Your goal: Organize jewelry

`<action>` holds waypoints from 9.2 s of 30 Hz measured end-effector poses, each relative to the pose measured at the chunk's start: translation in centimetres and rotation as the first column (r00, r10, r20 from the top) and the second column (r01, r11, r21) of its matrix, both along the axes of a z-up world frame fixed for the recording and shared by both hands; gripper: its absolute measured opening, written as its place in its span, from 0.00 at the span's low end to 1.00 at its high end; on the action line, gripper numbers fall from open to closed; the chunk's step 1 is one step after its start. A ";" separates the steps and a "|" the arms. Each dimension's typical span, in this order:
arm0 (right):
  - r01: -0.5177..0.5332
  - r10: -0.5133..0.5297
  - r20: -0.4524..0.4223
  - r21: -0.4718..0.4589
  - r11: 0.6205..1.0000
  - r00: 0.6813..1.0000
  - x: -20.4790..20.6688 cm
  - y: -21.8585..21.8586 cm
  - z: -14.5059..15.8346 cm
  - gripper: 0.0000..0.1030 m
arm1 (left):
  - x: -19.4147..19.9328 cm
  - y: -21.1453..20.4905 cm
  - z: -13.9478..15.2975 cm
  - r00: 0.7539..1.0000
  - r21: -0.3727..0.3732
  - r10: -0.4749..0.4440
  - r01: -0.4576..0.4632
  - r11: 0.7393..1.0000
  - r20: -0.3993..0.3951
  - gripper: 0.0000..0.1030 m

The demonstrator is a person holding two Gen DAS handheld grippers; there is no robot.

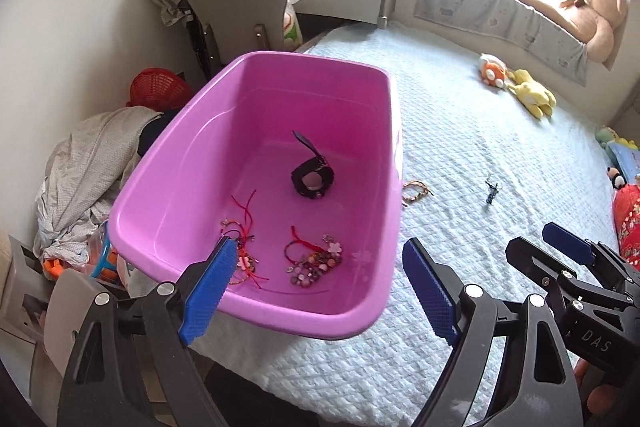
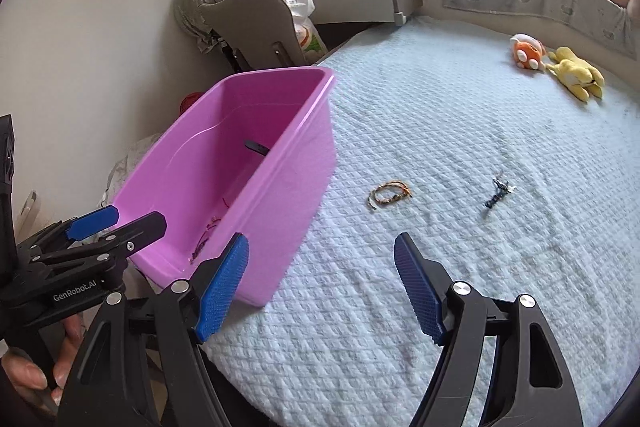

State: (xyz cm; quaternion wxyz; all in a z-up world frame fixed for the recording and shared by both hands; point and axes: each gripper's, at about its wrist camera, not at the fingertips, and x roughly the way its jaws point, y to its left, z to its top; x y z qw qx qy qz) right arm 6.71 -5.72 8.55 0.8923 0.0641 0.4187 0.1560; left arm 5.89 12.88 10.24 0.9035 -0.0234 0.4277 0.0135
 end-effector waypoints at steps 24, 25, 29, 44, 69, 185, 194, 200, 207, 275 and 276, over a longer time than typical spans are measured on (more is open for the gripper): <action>0.230 -0.232 -0.044 -0.032 0.973 0.972 -2.0 -15.7 -10.2 0.70 | 1.6 -13.9 -7.9 0.984 -0.044 -0.176 0.176 0.983 0.015 0.87; 0.233 -0.234 -0.044 -0.026 0.972 0.971 -1.5 -15.9 -10.8 0.70 | 2.2 -14.1 -8.8 0.985 -0.046 -0.171 0.171 0.984 0.006 0.87; 0.243 -0.244 -0.045 -0.030 0.970 0.969 0.7 -16.4 -13.1 0.70 | 4.6 -14.6 -12.3 0.986 -0.029 -0.162 0.161 0.987 -0.033 0.87; 0.220 -0.221 -0.014 -0.067 0.973 0.975 9.8 -16.1 -16.7 0.70 | 13.7 -15.7 -17.4 0.990 0.039 -0.133 0.135 0.990 -0.053 0.87; 0.258 -0.264 -0.078 -0.082 0.963 0.961 18.9 -17.6 -21.7 0.70 | 21.6 -15.4 -22.2 0.994 0.070 -0.054 0.060 0.996 -0.090 0.87; -0.192 0.182 0.109 0.081 0.978 0.977 7.3 14.1 3.3 0.10 | 8.2 11.8 1.9 0.996 0.066 0.052 -0.057 0.996 0.079 0.12; -0.194 0.195 -0.024 0.041 0.980 0.981 9.5 16.0 0.0 0.10 | 9.9 12.9 -2.6 0.995 0.047 0.075 -0.072 0.996 -0.065 0.12; -0.182 0.183 -0.074 0.021 0.983 0.980 10.0 16.3 -1.1 0.11 | 10.1 13.1 -4.0 0.989 0.028 0.072 -0.069 0.997 -0.132 0.16; -0.161 0.160 -0.053 -0.009 0.987 0.986 9.8 15.6 -0.2 0.55 | 8.8 13.8 -2.7 0.989 0.019 0.119 -0.118 0.993 -0.086 0.87; -0.058 0.031 -0.223 -0.116 0.992 0.974 7.2 14.5 3.0 0.77 | 5.0 12.9 2.6 0.986 0.060 0.153 -0.149 0.987 -0.063 0.93; -0.059 0.031 -0.224 -0.117 0.991 0.974 7.2 14.5 3.0 0.77 | 5.0 12.9 2.6 0.986 0.061 0.153 -0.149 0.987 -0.063 0.93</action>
